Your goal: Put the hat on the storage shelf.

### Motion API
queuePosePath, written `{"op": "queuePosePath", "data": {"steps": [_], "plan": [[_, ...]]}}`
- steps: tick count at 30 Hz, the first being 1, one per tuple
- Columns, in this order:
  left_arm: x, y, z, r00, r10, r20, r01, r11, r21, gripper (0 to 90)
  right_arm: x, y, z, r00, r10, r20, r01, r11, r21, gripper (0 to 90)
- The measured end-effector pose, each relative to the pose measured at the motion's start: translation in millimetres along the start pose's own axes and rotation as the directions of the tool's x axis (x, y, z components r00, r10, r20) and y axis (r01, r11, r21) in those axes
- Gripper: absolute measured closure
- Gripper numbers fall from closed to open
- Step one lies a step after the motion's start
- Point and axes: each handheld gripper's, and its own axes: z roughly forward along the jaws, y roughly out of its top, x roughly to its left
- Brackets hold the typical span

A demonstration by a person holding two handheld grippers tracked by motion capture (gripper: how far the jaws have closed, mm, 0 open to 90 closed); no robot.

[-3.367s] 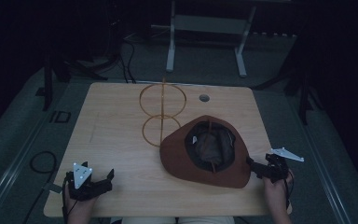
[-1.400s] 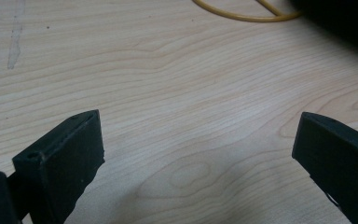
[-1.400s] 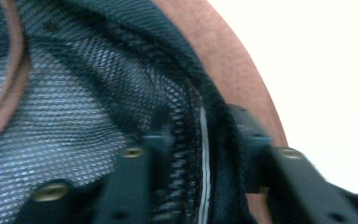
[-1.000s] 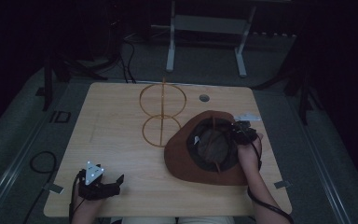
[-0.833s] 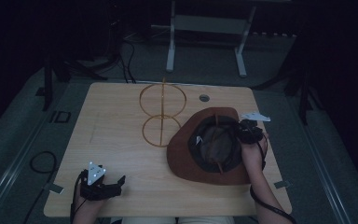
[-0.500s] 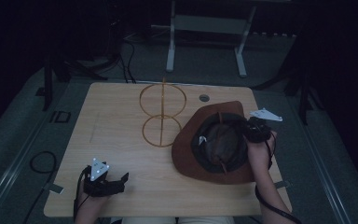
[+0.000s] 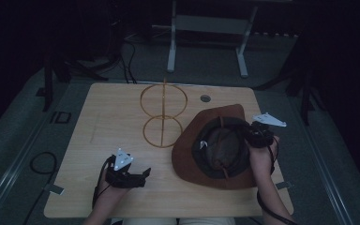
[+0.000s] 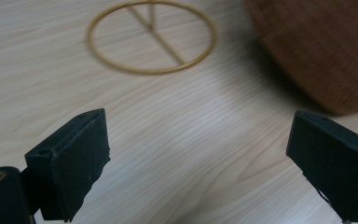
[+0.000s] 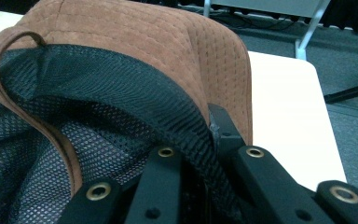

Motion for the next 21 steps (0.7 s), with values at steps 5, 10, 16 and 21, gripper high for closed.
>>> {"op": "queuePosePath", "data": {"steps": [5, 10, 16, 21], "plan": [[-17.2, 25.6, 8.8, 0.9979, 0.034, 0.055, -0.034, 0.9994, -0.007, 6.5, 2.5, -2.6, -0.8, 1.0000, -0.002, -0.007, 0.002, 1.0000, 0.004, 84.2], [-35.5, 56.3, 15.4, 0.9924, 0.068, 0.103, -0.067, 0.9977, -0.013, 6.5, 3.6, -5.4, -0.8, 1.0000, -0.001, -0.009, 0.001, 1.0000, 0.006, 84.2], [-56.3, 92.5, 25.2, 0.9836, 0.118, 0.137, -0.115, 0.9929, -0.032, 6.4, 3.1, -5.0, -2.4, 1.0000, -0.002, -0.004, 0.002, 1.0000, 0.006, 84.2], [-78.4, 122.1, 40.1, 0.9725, 0.182, 0.145, -0.178, 0.9833, -0.036, 7.3, 5.3, -3.8, -4.4, 0.9999, -0.007, -0.011, 0.007, 1.0000, 0.004, 84.2]]}}
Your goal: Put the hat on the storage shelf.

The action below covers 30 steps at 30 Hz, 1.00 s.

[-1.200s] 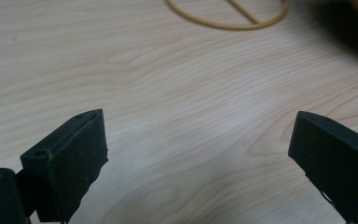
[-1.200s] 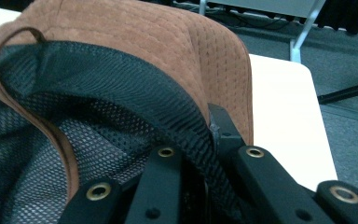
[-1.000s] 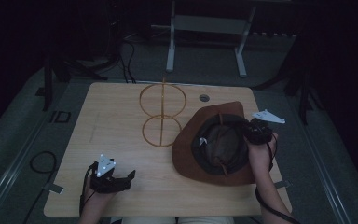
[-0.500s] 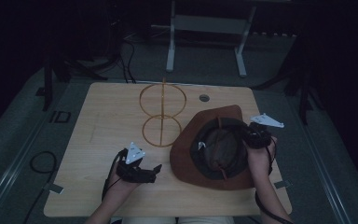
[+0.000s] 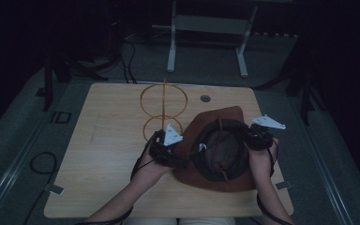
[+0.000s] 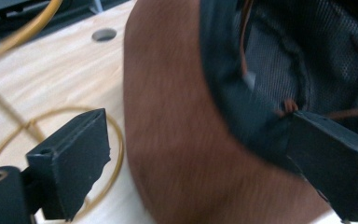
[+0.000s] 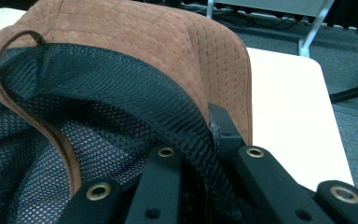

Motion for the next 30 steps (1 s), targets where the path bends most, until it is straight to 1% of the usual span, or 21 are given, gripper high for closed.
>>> {"op": "queuePosePath", "data": {"steps": [1, 2, 3, 5, 6, 8, 10, 12, 14, 16, 17, 18, 19, 21, 22, 24, 25, 26, 27, 28, 30], "plan": [[-2.6, 5.7, 4.7, 0.9999, 0.010, -0.010, -0.010, 0.9999, 0.006, 7.3, 0.2, 0.1, -0.4, 1.0000, -0.002, 0.000, 0.002, 1.0000, -0.001, 84.2], [-4.7, 11.1, 9.4, 0.9998, 0.021, -0.007, -0.021, 0.9997, 0.013, 7.5, 0.5, 0.1, -0.7, 1.0000, -0.003, -0.001, 0.003, 1.0000, -0.002, 84.2], [-6.5, 16.2, 14.1, 0.9997, 0.022, 0.003, -0.022, 0.9996, 0.016, 7.5, 0.7, 0.1, -1.0, 1.0000, -0.003, -0.002, 0.003, 1.0000, -0.003, 84.1], [-10.6, 26.3, 23.0, 0.9990, 0.042, -0.015, -0.042, 0.9988, 0.025, 8.2, 1.2, 0.0, -1.7, 1.0000, -0.003, -0.002, 0.003, 1.0000, -0.002, 84.2], [-12.2, 31.0, 27.3, 0.9985, 0.049, -0.023, -0.048, 0.9984, 0.030, 10.5, 1.4, -0.2, -2.2, 1.0000, -0.001, -0.005, 0.001, 1.0000, -0.002, 84.2], [-14.3, 39.1, 35.5, 0.9969, 0.064, -0.046, -0.063, 0.9971, 0.043, 12.0, 1.9, -0.6, -3.4, 1.0000, -0.007, -0.006, 0.007, 1.0000, -0.004, 84.2], [-15.9, 45.5, 43.3, 0.9955, 0.066, -0.067, -0.062, 0.9962, 0.062, 14.8, 1.8, -1.4, -4.6, 0.9999, -0.009, -0.006, 0.009, 1.0000, -0.003, 84.1], [-17.6, 50.5, 51.3, 0.9939, 0.072, -0.084, -0.064, 0.9941, 0.087, 15.4, 1.4, -2.1, -5.5, 1.0000, -0.004, -0.007, 0.004, 1.0000, -0.002, 84.1], [-18.8, 53.4, 59.4, 0.9945, 0.067, -0.080, -0.058, 0.9922, 0.110, 16.4, 0.7, -2.7, -7.0, 1.0000, -0.002, -0.008, 0.002, 1.0000, -0.005, 84.1], [-21.7, 54.6, 65.6, 0.9891, 0.098, -0.110, -0.084, 0.9883, 0.127, 19.5, 0.4, -2.9, -9.0, 1.0000, -0.005, -0.004, 0.005, 1.0000, -0.005, 84.1], [-22.0, 55.3, 68.3, 0.9894, 0.097, -0.108, -0.082, 0.9870, 0.138, 21.3, 0.0, -3.1, -10.0, 1.0000, -0.005, -0.007, 0.005, 1.0000, -0.008, 84.1], [-22.0, 55.3, 68.3, 0.9894, 0.097, -0.108, -0.082, 0.9870, 0.138, 23.6, 0.0, -3.1, -10.0, 1.0000, -0.005, -0.007, 0.005, 1.0000, -0.008, 84.1], [-22.2, 56.0, 73.4, 0.9883, 0.093, -0.120, -0.075, 0.9862, 0.148, 23.6, -0.1, -3.3, -11.1, 1.0000, -0.003, -0.009, 0.003, 0.9999, -0.010, 84.1], [-21.9, 56.2, 77.1, 0.9882, 0.096, -0.120, -0.076, 0.9834, 0.165, 30.1, 0.9, -3.7, -14.3, 0.9998, -0.004, -0.017, 0.004, 0.9999, -0.014, 84.2], [-22.3, 56.3, 79.1, 0.9859, 0.101, -0.133, -0.078, 0.9824, 0.170, 31.1, 1.4, -3.6, -15.3, 0.9998, -0.006, -0.020, 0.006, 0.9998, -0.016, 84.1], [-21.8, 56.7, 82.5, 0.9831, 0.118, -0.140, -0.092, 0.9795, 0.179, 37.5, 3.2, -3.1, -17.8, 0.9997, -0.010, -0.023, 0.009, 0.9998, -0.019, 84.1], [-21.3, 57.3, 83.1, 0.9803, 0.124, -0.154, -0.096, 0.9790, 0.180, 42.3, 3.9, -3.1, -18.8, 0.9998, -0.012, -0.018, 0.011, 0.9997, -0.021, 84.1], [-20.0, 57.8, 83.7, 0.9807, 0.122, -0.152, -0.095, 0.9794, 0.178, 47.0, 4.7, -3.4, -19.8, 0.9998, -0.015, -0.012, 0.015, 0.9997, -0.020, 84.1], [-18.7, 58.2, 84.8, 0.9824, 0.110, -0.151, -0.083, 0.9814, 0.173, 52.7, 5.2, -3.9, -20.6, 0.9998, -0.018, -0.007, 0.018, 0.9996, -0.020, 84.1], [-17.1, 58.7, 86.3, 0.9829, 0.103, -0.153, -0.075, 0.9811, 0.179, 58.2, 5.8, -4.8, -21.3, 0.9998, -0.018, -0.004, 0.018, 0.9996, -0.020, 84.1], [-16.4, 58.8, 88.2, 0.9825, 0.108, -0.152, -0.079, 0.9795, 0.185, 70.4, 6.7, -6.6, -22.1, 0.9999, -0.015, -0.006, 0.015, 0.9998, -0.016, 84.1]]}}
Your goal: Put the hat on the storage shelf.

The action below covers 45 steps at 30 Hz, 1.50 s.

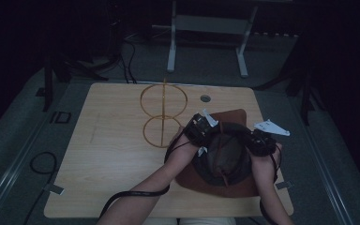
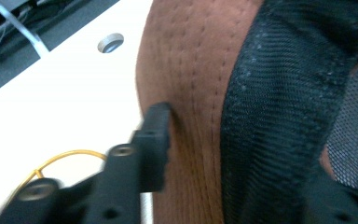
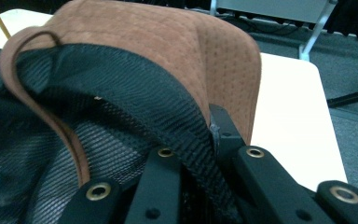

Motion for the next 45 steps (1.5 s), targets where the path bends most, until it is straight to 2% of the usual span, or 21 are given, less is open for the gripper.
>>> {"op": "queuePosePath", "data": {"steps": [2, 4, 9, 12, 16, 21, 25, 27, 30, 31, 33, 34, 36, 37, 38, 39, 40, 41, 43, 44, 45], "plan": [[-1.9, 0.5, 1.2, 0.9997, 0.011, -0.022, -0.011, 0.9999, -0.001, 81.5, 0.6, -1.9, 0.6, 1.0000, 0.007, -0.006, -0.007, 0.9999, 0.009, 84.1], [-4.2, 1.4, 1.8, 0.9988, 0.023, -0.044, -0.024, 0.9997, -0.002, 85.5, 1.0, -3.5, 1.5, 0.9999, 0.013, -0.009, -0.013, 0.9998, 0.013, 84.0], [-2.6, 3.0, -1.5, 0.9979, 0.026, -0.059, -0.028, 0.9991, -0.031, 86.4, -0.4, -6.4, -2.3, 0.9996, 0.019, -0.022, -0.019, 0.9998, 0.010, 81.9], [-1.7, 4.5, -7.7, 0.9981, 0.013, -0.060, -0.017, 0.9969, -0.076, 86.6, 0.7, -8.0, -11.5, 0.9993, 0.010, -0.035, -0.010, 0.9999, -0.006, 76.4], [-2.1, 7.8, -17.3, 0.9971, 0.026, -0.071, -0.034, 0.9917, -0.124, 86.7, 1.7, -10.4, -24.6, 0.9982, -0.004, -0.060, 0.003, 0.9999, -0.015, 67.3], [-2.5, 9.8, -27.7, 0.9964, 0.032, -0.079, -0.045, 0.9839, -0.173, 86.8, -1.7, -14.8, -44.8, 0.9887, 0.001, -0.150, -0.006, 0.9996, -0.029, 54.8], [-1.4, 8.2, -36.7, 0.9965, 0.035, -0.076, -0.051, 0.9754, -0.215, 86.8, -7.3, -16.4, -71.5, 0.9802, -0.008, -0.198, -0.009, 0.9961, -0.088, 47.7], [-0.3, 5.5, -42.3, 0.9975, 0.026, -0.066, -0.041, 0.9670, -0.251, 86.8, -12.1, -15.8, -82.8, 0.9814, -0.015, -0.191, -0.006, 0.9941, -0.108, 45.2], [2.5, -0.5, -51.5, 0.9981, 0.035, -0.050, -0.048, 0.9526, -0.300, 86.7, -24.5, -15.1, -99.5, 0.9889, -0.021, -0.147, 0.000, 0.9907, -0.136, 41.6], [4.2, -3.5, -56.0, 0.9984, 0.040, -0.042, -0.051, 0.9454, -0.322, 86.8, -29.9, -15.2, -103.4, 0.9902, -0.014, -0.139, -0.006, 0.9901, -0.140, 41.5], [6.6, -7.7, -63.5, 0.9979, 0.056, -0.033, -0.064, 0.9362, -0.346, 86.8, -42.0, -16.0, -108.6, 0.9939, 0.004, -0.110, -0.020, 0.9895, -0.144, 41.3], [8.3, -10.4, -67.7, 0.9978, 0.063, -0.023, -0.067, 0.9278, -0.367, 86.7, -49.9, -17.1, -110.2, 0.9943, 0.012, -0.106, -0.027, 0.9895, -0.142, 41.0], [11.8, -14.5, -73.9, 0.9974, 0.072, -0.004, -0.067, 0.9183, -0.390, 86.7, -58.8, -19.1, -110.8, 0.9946, 0.020, -0.102, -0.034, 0.9906, -0.133, 40.9], [14.6, -17.5, -77.5, 0.9971, 0.074, 0.021, -0.059, 0.9079, -0.415, 86.7, -62.4, -20.3, -110.1, 0.9948, 0.020, -0.100, -0.033, 0.9916, -0.125, 41.0], [16.8, -20.0, -80.4, 0.9962, 0.083, 0.026, -0.064, 0.9028, -0.425, 86.7, -65.2, -21.4, -108.2, 0.9936, 0.021, -0.111, -0.033, 0.9934, -0.110, 41.0], [19.9, -23.5, -83.5, 0.9942, 0.092, 0.056, -0.058, 0.8906, -0.451, 86.7, -67.2, -22.5, -105.7, 0.9923, 0.021, -0.122, -0.032, 0.9950, -0.094, 41.2], [21.6, -25.5, -85.2, 0.9928, 0.099, 0.068, -0.056, 0.8849, -0.462, 86.7, -68.0, -23.9, -102.3, 0.9917, 0.018, -0.127, -0.028, 0.9965, -0.078, 42.0], [23.8, -28.0, -87.2, 0.9927, 0.104, 0.060, -0.064, 0.8816, -0.468, 86.7, -68.2, -24.6, -100.0, 0.9902, 0.016, -0.139, -0.026, 0.9972, -0.070, 42.1], [29.8, -33.3, -90.6, 0.9863, 0.118, 0.115, -0.044, 0.8611, -0.507, 86.7, -67.5, -25.9, -93.8, 0.9879, 0.015, -0.154, -0.024, 0.9982, -0.055, 43.1], [31.6, -35.3, -92.1, 0.9860, 0.126, 0.110, -0.053, 0.8577, -0.512, 86.6, -66.6, -25.9, -90.6, 0.9862, 0.012, -0.165, -0.020, 0.9986, -0.048, 43.3], [35.0, -38.0, -93.7, 0.9790, 0.145, 0.143, -0.047, 0.8434, -0.535, 86.7, -65.5, -25.5, -87.8, 0.9837, 0.011, -0.179, -0.019, 0.9989, -0.043, 43.4]]}}
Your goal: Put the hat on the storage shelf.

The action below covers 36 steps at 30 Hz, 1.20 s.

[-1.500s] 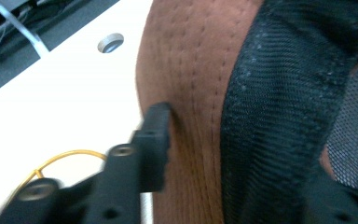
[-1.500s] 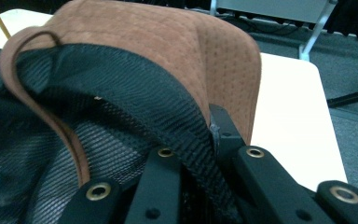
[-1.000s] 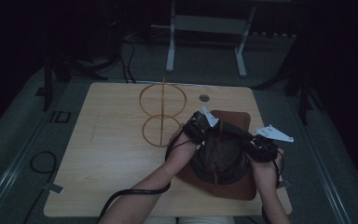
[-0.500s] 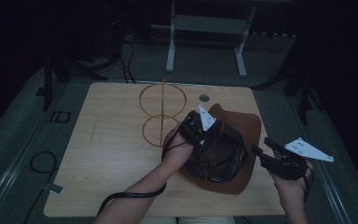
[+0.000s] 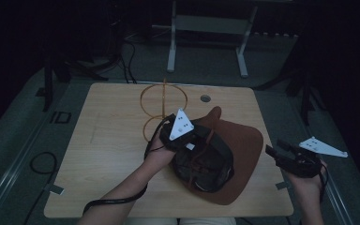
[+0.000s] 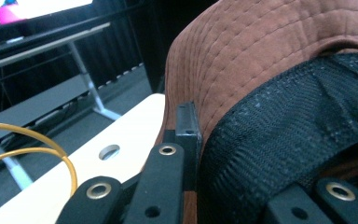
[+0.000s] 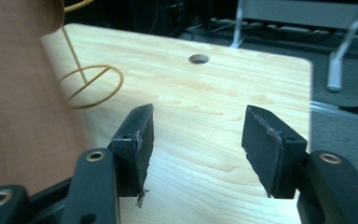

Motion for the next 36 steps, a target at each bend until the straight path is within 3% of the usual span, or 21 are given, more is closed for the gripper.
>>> {"op": "queuePosePath", "data": {"steps": [1, 3, 4, 7, 10, 13, 16, 21, 22, 24, 27, 31, 33, 34, 35, 36], "plan": [[1.8, -1.7, -3.0, 0.9996, 0.008, 0.028, -0.007, 0.9997, -0.024, 86.6, 1.4, 0.5, 2.7, 1.0000, -0.002, -0.006, 0.002, 1.0000, 0.000, 44.0], [2.4, -2.7, -5.2, 0.9992, 0.023, 0.032, -0.022, 0.9992, -0.033, 86.6, 3.3, 1.4, 5.5, 0.9998, -0.011, -0.016, 0.011, 0.9999, 0.006, 44.0], [4.5, -5.2, -9.7, 0.9953, 0.045, 0.085, -0.040, 0.9971, -0.065, 86.6, 5.8, 2.5, 8.0, 0.9994, -0.022, -0.027, 0.023, 0.9997, 0.009, 44.0], [4.4, -7.6, -13.0, 0.9859, 0.073, 0.150, -0.061, 0.9944, -0.086, 86.6, 19.0, 8.7, 16.7, 0.9960, -0.054, -0.071, 0.055, 0.9984, 0.012, 44.1], [2.8, -10.4, -14.6, 0.9687, 0.113, 0.221, -0.091, 0.9900, -0.107, 86.6, 32.2, 12.3, 21.2, 0.9899, -0.076, -0.120, 0.077, 0.9970, 0.006, 44.1], [2.2, -13.4, -14.8, 0.9506, 0.129, 0.282, -0.093, 0.9864, -0.135, 86.6, 49.5, 12.7, 28.4, 0.9775, -0.101, -0.185, 0.106, 0.9943, 0.017, 44.0], [0.9, -15.0, -15.6, 0.9373, 0.147, 0.316, -0.098, 0.9815, -0.164, 86.5, 64.7, 10.8, 36.9, 0.9578, -0.103, -0.268, 0.114, 0.9932, 0.025, 44.0], [-2.5, -14.2, -16.3, 0.9236, 0.180, 0.339, -0.112, 0.9712, -0.210, 86.5, 95.7, 12.0, 42.7, 0.9056, -0.174, -0.387, 0.187, 0.9823, -0.003, 42.8], [-3.8, -13.6, -16.5, 0.9215, 0.188, 0.340, -0.117, 0.9689, -0.218, 86.5, 100.6, 13.8, 43.0, 0.8969, -0.180, -0.404, 0.193, 0.9812, -0.008, 42.8], [-6.4, -12.0, -15.8, 0.9211, 0.194, 0.337, -0.122, 0.9668, -0.225, 86.5, 108.3, 17.8, 43.1, 0.8666, -0.194, -0.460, 0.199, 0.9793, -0.038, 42.8], [-9.9, -9.4, -14.9, 0.9201, 0.201, 0.336, -0.124, 0.9637, -0.237, 86.4, 118.5, 23.1, 42.4, 0.8343, -0.234, -0.499, 0.223, 0.9713, -0.083, 41.6], [-12.4, -6.1, -13.6, 0.9291, 0.197, 0.313, -0.125, 0.9638, -0.236, 86.4, 123.3, 28.2, 42.2, 0.8174, -0.237, -0.525, 0.214, 0.9713, -0.105, 41.6], [-17.1, -4.1, -12.6, 0.9252, 0.220, 0.309, -0.151, 0.9607, -0.233, 86.2, 123.7, 29.7, 43.0, 0.8149, -0.227, -0.533, 0.201, 0.9737, -0.108, 41.5], [-21.0, -3.0, -11.7, 0.9228, 0.248, 0.295, -0.183, 0.9559, -0.230, 86.1, 123.9, 30.3, 43.6, 0.8122, -0.225, -0.538, 0.196, 0.9742, -0.111, 41.6], [-24.2, -2.3, -10.6, 0.9178, 0.263, 0.297, -0.199, 0.9526, -0.230, 86.0, 124.1, 31.0, 44.6, 0.8097, -0.221, -0.544, 0.191, 0.9752, -0.112, 41.7], [-27.2, -1.8, -9.3, 0.9197, 0.265, 0.290, -0.202, 0.9520, -0.230, 85.8, 124.5, 31.7, 45.3, 0.8042, -0.215, -0.554, 0.183, 0.9766, -0.113, 44.7]]}}
